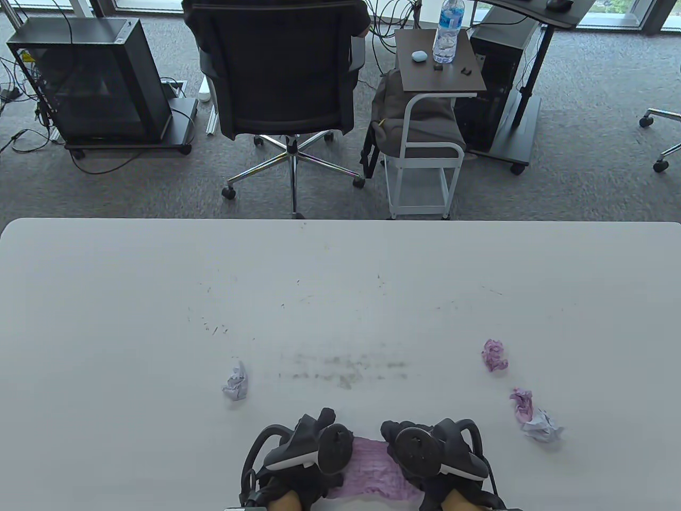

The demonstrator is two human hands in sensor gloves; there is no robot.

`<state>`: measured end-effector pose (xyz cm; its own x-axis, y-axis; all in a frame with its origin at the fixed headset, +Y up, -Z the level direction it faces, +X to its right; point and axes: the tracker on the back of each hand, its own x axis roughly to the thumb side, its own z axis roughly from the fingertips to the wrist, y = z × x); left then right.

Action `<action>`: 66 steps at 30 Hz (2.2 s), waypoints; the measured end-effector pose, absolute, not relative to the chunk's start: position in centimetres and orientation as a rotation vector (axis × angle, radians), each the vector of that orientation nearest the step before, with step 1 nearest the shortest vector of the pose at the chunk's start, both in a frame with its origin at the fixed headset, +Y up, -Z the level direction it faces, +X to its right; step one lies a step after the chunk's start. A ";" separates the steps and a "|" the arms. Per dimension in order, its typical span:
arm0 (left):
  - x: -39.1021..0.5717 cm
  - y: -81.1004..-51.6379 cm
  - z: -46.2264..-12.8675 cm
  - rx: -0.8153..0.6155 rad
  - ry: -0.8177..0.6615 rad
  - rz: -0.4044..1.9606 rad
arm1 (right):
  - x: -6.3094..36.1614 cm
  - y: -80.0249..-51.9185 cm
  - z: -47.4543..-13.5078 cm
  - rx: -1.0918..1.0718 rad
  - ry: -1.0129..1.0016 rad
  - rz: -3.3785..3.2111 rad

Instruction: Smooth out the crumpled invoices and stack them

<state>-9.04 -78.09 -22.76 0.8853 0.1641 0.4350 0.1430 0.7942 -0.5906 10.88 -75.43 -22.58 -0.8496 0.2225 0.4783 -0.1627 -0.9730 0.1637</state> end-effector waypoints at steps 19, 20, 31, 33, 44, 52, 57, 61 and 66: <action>-9.6 -78.9 -22.7 -0.798 -0.464 0.109 | 15.3 -76.4 -23.7 0.345 0.430 2.919; -9.6 -79.0 -22.8 -0.794 -0.464 0.112 | 15.5 -76.3 -23.7 0.311 0.436 2.928; -9.9 -78.9 -22.9 -0.784 -0.459 0.123 | 11.5 -73.2 -22.0 0.720 0.191 2.909; -9.9 -78.9 -22.9 -0.787 -0.456 0.127 | 9.1 -73.5 -20.9 0.950 0.245 2.830; -10.0 -78.8 -22.9 -0.804 -0.445 0.138 | 4.1 -76.4 -18.6 1.305 0.724 2.707; -10.0 -78.8 -22.9 -0.809 -0.438 0.148 | 5.6 -76.1 -20.1 1.042 0.939 2.733; -10.0 -78.8 -22.8 -0.808 -0.436 0.151 | 7.8 -76.4 -21.2 0.817 1.009 2.735; -10.0 -78.9 -22.9 -0.810 -0.435 0.154 | 9.4 -76.8 -22.0 0.696 1.059 2.735; -10.0 -78.9 -22.8 -0.811 -0.434 0.158 | 11.3 -77.1 -22.6 0.588 1.066 2.730</action>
